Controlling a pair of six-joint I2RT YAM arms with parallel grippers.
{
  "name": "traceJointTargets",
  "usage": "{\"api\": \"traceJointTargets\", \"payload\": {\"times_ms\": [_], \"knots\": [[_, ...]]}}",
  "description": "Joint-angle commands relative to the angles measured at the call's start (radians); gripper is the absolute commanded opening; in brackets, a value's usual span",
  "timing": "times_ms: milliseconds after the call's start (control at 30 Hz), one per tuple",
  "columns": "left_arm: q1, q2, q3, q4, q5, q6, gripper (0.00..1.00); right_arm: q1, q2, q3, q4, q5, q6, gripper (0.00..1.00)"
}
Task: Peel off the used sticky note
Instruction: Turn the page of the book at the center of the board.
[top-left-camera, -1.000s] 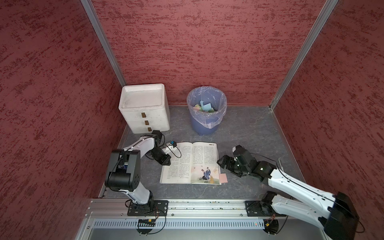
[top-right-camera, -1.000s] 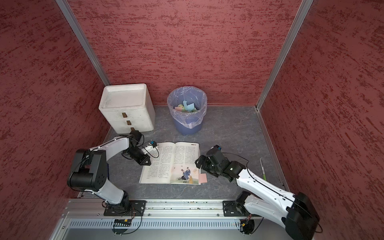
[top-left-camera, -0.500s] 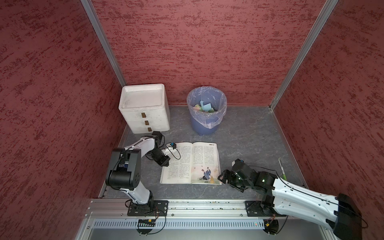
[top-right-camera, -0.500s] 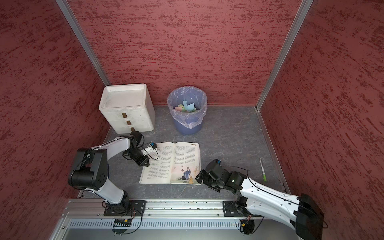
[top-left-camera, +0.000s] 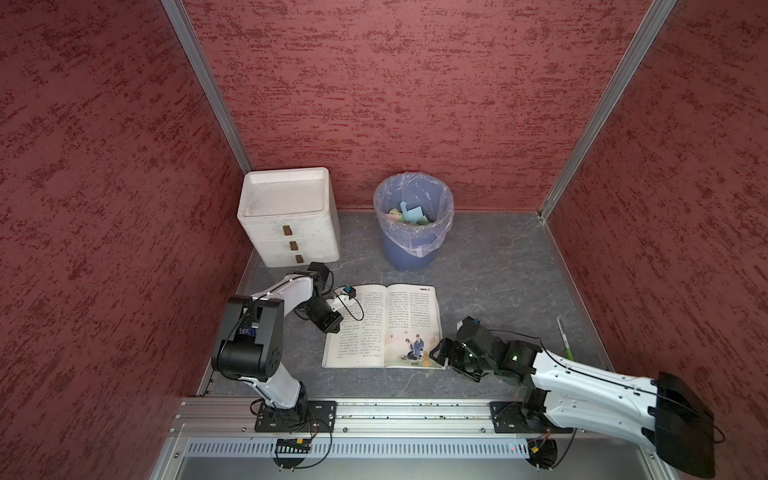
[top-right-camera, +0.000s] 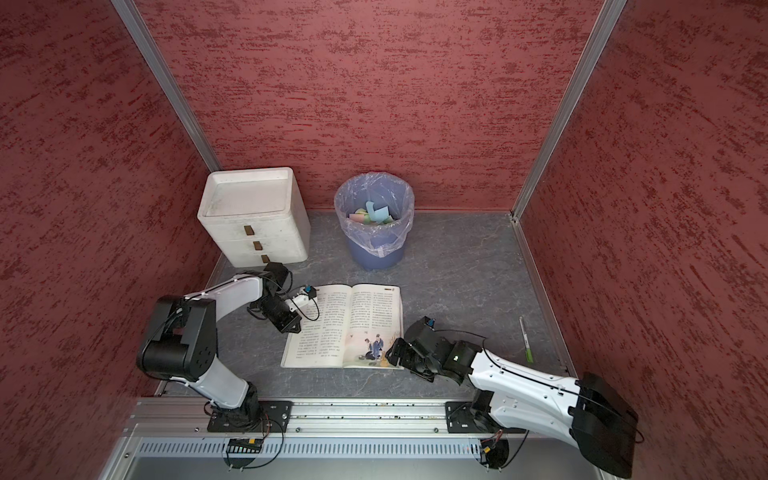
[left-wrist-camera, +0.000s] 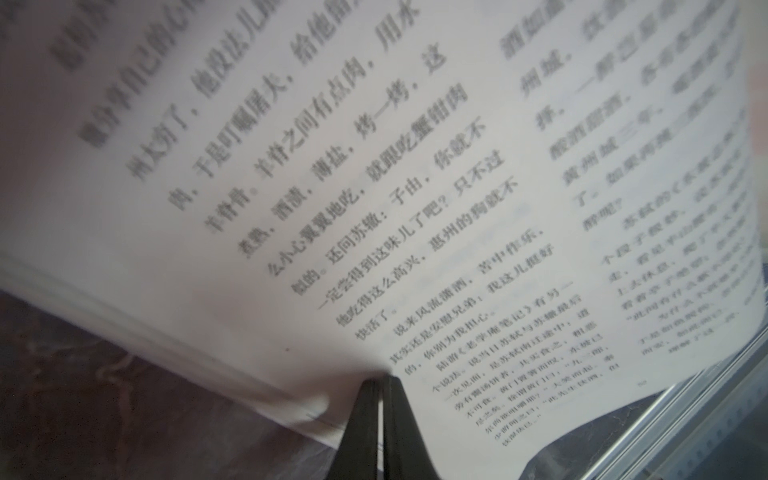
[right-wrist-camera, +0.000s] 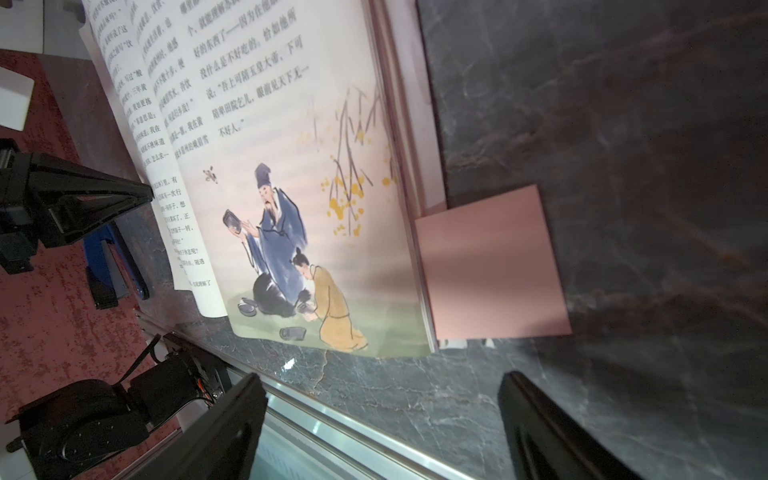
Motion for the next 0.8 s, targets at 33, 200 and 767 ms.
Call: {"api": "traceJointTargets", "payload": {"times_ms": [33,200,767], "knots": [[-0.017,0.03,-0.043,0.064,-0.01,-0.002,0.08,-0.019,0.072,0.025,0.135,0.011,-0.035,0.92],[-0.02,0.025,-0.045,0.064,-0.007,-0.004,0.07,-0.023,0.179,0.063,0.196,-0.017,-0.067,0.91],[-0.026,0.022,-0.047,0.07,0.004,-0.011,0.07,-0.027,0.245,0.111,0.283,-0.108,-0.119,0.88]]}}
